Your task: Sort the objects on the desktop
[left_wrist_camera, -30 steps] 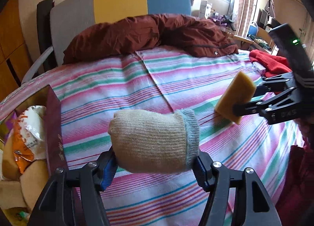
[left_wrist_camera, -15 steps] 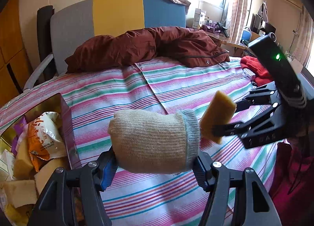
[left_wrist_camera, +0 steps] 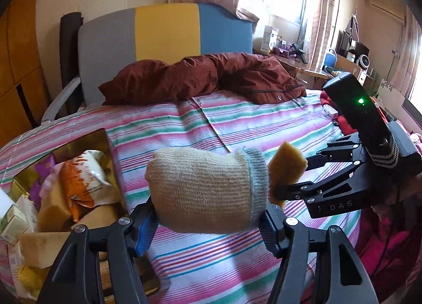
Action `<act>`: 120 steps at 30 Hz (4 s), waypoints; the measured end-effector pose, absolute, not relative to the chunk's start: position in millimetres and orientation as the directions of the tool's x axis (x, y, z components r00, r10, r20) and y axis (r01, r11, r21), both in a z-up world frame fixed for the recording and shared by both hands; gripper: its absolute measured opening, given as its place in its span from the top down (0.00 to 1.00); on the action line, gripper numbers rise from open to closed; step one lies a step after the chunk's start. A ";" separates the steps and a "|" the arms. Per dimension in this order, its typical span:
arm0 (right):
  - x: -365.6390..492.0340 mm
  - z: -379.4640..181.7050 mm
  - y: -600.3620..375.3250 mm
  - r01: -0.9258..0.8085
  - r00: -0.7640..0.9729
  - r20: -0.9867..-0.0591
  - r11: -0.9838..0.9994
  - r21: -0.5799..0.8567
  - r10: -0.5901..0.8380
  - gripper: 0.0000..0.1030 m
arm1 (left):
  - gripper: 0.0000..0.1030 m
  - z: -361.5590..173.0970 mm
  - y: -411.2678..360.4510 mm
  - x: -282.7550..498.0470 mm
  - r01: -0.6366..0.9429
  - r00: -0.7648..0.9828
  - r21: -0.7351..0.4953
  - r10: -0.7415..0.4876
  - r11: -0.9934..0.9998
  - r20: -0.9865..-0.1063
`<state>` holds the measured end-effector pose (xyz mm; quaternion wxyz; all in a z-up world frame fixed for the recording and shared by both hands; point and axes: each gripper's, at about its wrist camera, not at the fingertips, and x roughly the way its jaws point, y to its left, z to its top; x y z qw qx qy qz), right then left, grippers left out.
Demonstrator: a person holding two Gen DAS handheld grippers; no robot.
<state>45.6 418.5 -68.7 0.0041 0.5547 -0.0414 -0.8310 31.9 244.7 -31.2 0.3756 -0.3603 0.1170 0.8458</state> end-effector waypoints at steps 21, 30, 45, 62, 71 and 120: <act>41.8 -25.4 308.1 0.042 -0.562 -0.798 -0.971 0.237 -0.219 0.44 | 0.35 -20.6 111.9 -9.0 -0.491 -0.579 -0.150 0.450 -0.858 -0.679; 32.0 -20.1 255.1 0.164 -0.553 -0.782 -0.958 0.236 -0.288 0.44 | 0.35 -30.4 26.0 -19.7 -0.316 -0.626 -0.179 0.346 -0.932 -0.699; -5.6 -47.1 207.3 0.262 -0.475 -0.854 -0.960 0.095 -0.214 0.44 | 0.35 -64.4 33.7 -21.4 -0.353 -0.557 -0.159 0.344 -0.922 -0.756; -61.9 -74.6 200.3 0.265 -0.419 -0.876 -0.955 0.135 -0.240 0.33 | 0.34 -91.8 53.9 -67.3 -0.315 -0.535 -0.190 0.340 -0.930 -0.773; -47.4 -62.2 208.6 0.212 -0.479 -0.843 -0.964 0.159 -0.244 0.24 | 0.30 -74.4 34.5 -50.9 -0.287 -0.569 -0.186 0.323 -0.940 -0.756; 28.6 -43.8 166.8 0.138 -0.659 -0.742 -0.990 0.042 -0.123 0.34 | 0.21 21.2 23.3 8.0 -0.048 -0.793 0.002 0.037 -0.999 -0.609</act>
